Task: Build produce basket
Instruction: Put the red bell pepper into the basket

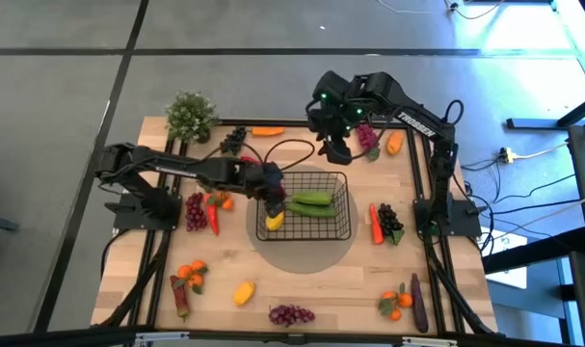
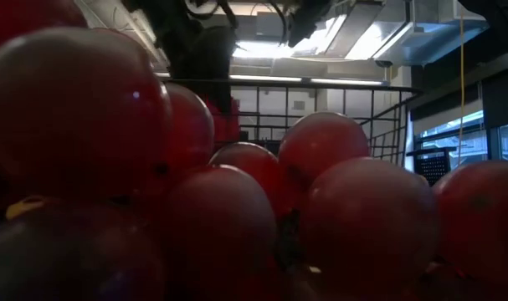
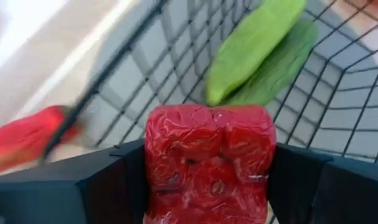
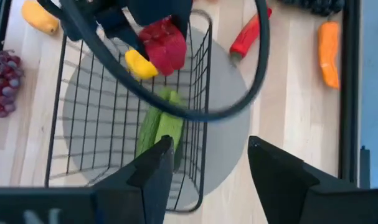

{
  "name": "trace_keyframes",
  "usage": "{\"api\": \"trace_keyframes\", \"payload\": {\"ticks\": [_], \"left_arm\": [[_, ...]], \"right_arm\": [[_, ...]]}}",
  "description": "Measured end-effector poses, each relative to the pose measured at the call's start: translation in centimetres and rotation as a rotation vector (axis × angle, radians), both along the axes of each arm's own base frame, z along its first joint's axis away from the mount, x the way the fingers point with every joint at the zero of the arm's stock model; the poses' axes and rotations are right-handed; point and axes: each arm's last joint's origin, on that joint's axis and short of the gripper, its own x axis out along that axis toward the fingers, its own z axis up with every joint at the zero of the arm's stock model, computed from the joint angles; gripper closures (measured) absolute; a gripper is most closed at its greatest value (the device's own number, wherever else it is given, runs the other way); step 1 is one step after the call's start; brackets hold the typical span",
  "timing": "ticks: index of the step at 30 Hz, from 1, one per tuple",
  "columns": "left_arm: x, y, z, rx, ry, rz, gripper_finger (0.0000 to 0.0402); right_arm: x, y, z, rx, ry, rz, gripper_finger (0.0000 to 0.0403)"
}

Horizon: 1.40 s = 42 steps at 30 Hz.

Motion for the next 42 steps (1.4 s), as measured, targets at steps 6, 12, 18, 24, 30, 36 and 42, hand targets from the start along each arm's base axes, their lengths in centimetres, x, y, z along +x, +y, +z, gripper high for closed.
{"api": "trace_keyframes", "payload": {"ticks": [6, 12, 18, 24, 30, 36, 42], "left_arm": [[0.7, 0.2, -1.4, -0.050, 0.033, -0.020, 0.0173], [1.3, 0.1, -1.8, -0.064, 0.012, -0.031, 0.0131], [1.3, 0.2, -2.0, -0.078, 0.011, 0.026, 0.0134], [1.2, 0.3, -2.0, -0.096, 0.005, 0.075, 0.0158], [1.3, 0.2, -1.9, -0.112, -0.004, 0.068, 0.0151], [1.3, 0.2, -1.9, -0.125, -0.008, 0.085, 0.0145], [1.3, 0.2, -1.9, -0.137, -0.016, 0.121, 0.0144]], "right_arm": [[-0.1, 0.0, -0.1, -0.004, 0.010, 0.017, 0.0209], [-0.1, 0.1, -0.1, -0.004, 0.014, 0.021, 0.0209], [-0.1, 0.1, -0.1, -0.005, 0.013, 0.023, 0.0209], [-0.1, 0.1, -0.1, -0.005, 0.013, 0.023, 0.0209], [-0.1, 0.1, -0.1, -0.006, 0.013, 0.024, 0.0209], [-0.1, 0.2, 0.0, 0.004, -0.028, 0.158, 0.0209], [0.0, -0.1, -0.6, -0.025, -0.002, 0.176, 0.0209]]}}
